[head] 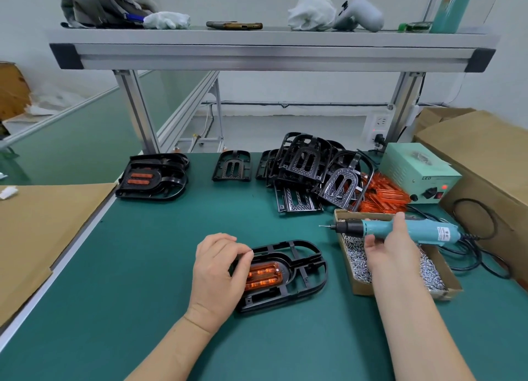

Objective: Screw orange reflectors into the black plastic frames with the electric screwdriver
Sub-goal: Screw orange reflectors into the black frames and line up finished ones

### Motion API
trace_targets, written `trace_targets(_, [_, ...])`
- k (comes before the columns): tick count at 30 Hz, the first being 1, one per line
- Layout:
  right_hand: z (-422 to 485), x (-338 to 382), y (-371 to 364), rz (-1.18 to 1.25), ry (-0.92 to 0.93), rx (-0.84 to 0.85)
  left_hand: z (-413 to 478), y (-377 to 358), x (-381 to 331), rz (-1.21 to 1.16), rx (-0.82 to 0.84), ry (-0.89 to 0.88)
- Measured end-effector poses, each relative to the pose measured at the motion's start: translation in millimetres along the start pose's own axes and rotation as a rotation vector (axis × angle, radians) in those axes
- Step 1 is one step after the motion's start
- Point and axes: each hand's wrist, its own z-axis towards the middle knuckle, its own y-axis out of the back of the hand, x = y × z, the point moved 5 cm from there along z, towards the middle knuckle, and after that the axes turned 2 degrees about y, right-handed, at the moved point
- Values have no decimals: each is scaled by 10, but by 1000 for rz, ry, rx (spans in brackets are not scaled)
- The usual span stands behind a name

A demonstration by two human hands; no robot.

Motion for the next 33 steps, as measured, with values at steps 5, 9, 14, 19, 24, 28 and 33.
trace_targets(5, [-115,6,-111,77,211,169,5,4,24,-29,-9,35])
trace_targets(9, [-363,4,-346,127,272,308,-4,4,26,-59,-10,52])
trace_targets(14, [-609,-175,-615,130,283,430,3,11,29,-82,-14,55])
trace_targets(19, [-741,-412,-826,103,191,400,8,21,37,-105,-4,69])
trace_targets(24, [-748,-554,-937,51,179,325,10,23,66,-153,3,100])
trace_targets(28, [-742,-614,-957,40,166,299,20,21,61,-161,13,109])
trace_targets(33, [-761,-645,-985,56,148,303,13,21,63,-174,33,130])
